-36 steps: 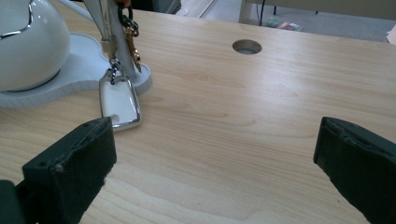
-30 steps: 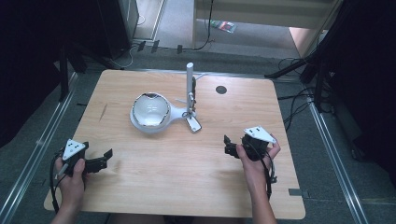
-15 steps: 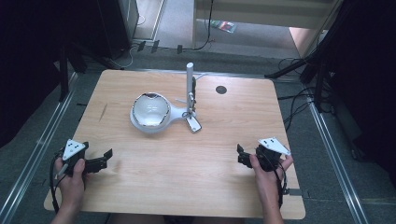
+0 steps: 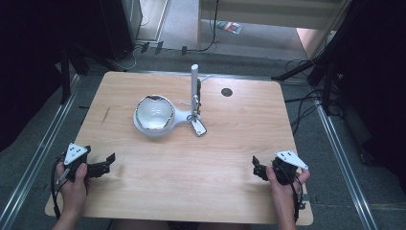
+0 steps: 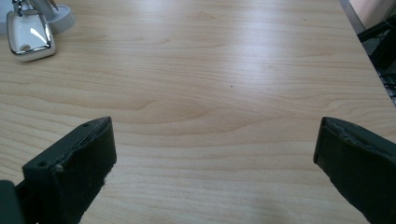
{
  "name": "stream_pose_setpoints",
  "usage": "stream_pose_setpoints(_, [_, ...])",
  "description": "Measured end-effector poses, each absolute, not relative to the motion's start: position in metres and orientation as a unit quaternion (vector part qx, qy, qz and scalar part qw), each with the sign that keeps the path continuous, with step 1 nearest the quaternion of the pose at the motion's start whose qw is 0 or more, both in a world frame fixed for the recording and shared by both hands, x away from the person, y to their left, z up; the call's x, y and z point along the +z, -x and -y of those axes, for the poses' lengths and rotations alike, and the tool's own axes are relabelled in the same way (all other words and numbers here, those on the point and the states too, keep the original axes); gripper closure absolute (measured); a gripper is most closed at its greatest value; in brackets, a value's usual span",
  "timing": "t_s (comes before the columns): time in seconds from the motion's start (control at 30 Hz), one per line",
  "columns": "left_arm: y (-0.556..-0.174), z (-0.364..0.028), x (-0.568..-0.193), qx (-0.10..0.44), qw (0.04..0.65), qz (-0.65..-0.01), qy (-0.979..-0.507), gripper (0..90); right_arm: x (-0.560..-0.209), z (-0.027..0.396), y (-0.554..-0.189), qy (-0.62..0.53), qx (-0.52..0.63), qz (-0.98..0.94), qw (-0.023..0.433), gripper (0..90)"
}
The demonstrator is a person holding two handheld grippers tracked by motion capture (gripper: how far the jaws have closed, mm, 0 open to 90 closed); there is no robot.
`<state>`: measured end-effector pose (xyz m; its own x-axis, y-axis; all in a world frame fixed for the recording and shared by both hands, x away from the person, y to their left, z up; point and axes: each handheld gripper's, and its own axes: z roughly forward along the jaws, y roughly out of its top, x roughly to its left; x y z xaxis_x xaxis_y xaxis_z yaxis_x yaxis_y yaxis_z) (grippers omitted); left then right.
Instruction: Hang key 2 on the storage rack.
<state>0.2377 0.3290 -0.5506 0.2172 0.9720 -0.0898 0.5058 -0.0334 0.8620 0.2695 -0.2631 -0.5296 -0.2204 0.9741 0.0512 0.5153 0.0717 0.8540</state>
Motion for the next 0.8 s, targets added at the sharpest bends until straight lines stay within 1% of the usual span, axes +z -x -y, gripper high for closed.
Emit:
stream_pose_setpoints(0.43, [-0.237, -0.329, -0.551, 0.284, 0.414, -0.560, -0.659, 1.4, -0.536, 0.298, -0.253, -0.570, 0.388, -0.662, 0.293, 0.0])
stream_pose_setpoints(0.8, [-0.236, -0.330, -0.550, 0.282, 0.415, -0.562, -0.658, 1.4, -0.540, 0.315, -0.242, -0.576, 0.381, -0.660, 0.295, 0.0])
